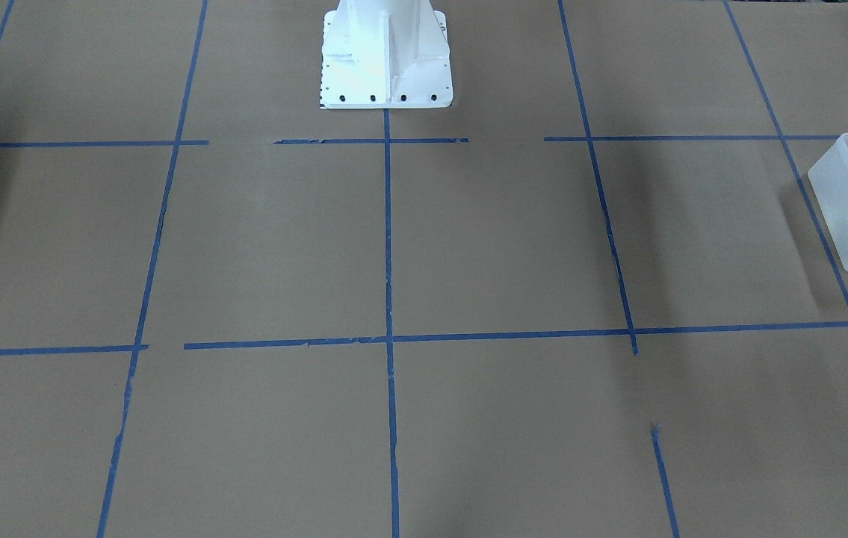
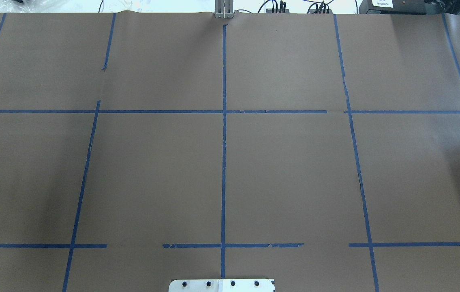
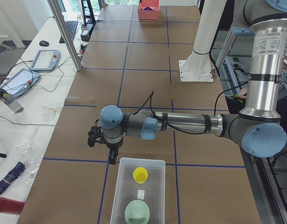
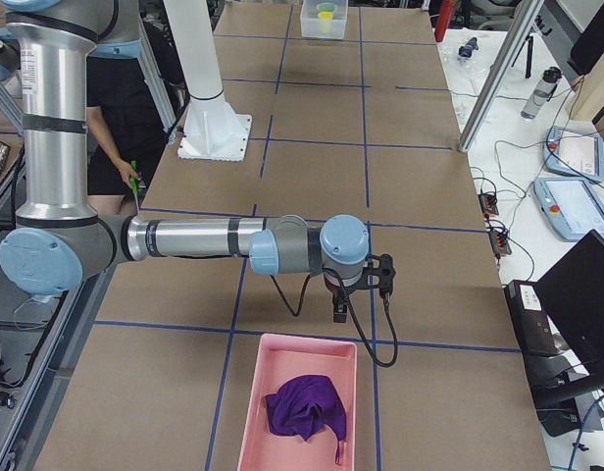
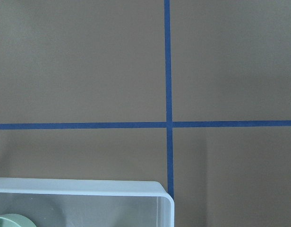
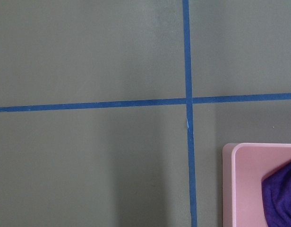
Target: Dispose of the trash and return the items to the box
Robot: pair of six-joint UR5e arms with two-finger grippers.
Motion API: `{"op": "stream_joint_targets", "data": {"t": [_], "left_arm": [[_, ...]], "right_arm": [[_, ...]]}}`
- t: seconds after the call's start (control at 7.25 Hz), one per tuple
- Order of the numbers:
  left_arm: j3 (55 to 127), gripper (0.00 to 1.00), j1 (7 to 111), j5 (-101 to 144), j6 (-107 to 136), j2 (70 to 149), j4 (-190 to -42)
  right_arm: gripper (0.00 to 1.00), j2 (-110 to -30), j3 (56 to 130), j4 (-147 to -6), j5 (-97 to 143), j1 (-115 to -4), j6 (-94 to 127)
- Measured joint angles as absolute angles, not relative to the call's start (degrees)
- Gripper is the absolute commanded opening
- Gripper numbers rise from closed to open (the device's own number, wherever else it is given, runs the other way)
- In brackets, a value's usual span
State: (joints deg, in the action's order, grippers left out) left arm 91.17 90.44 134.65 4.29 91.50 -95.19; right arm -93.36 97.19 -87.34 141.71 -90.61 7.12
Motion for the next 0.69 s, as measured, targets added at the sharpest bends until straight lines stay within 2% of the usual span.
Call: {"op": "stream_joint_targets", "data": {"t": [0.69], "left_arm": [[91.1,1.0,90.4,134.6,4.4,91.5,-95.2]], "right_arm": [[1.0,-93.4,97.2,-87.1,141.3,-90.6,6.9]]}}
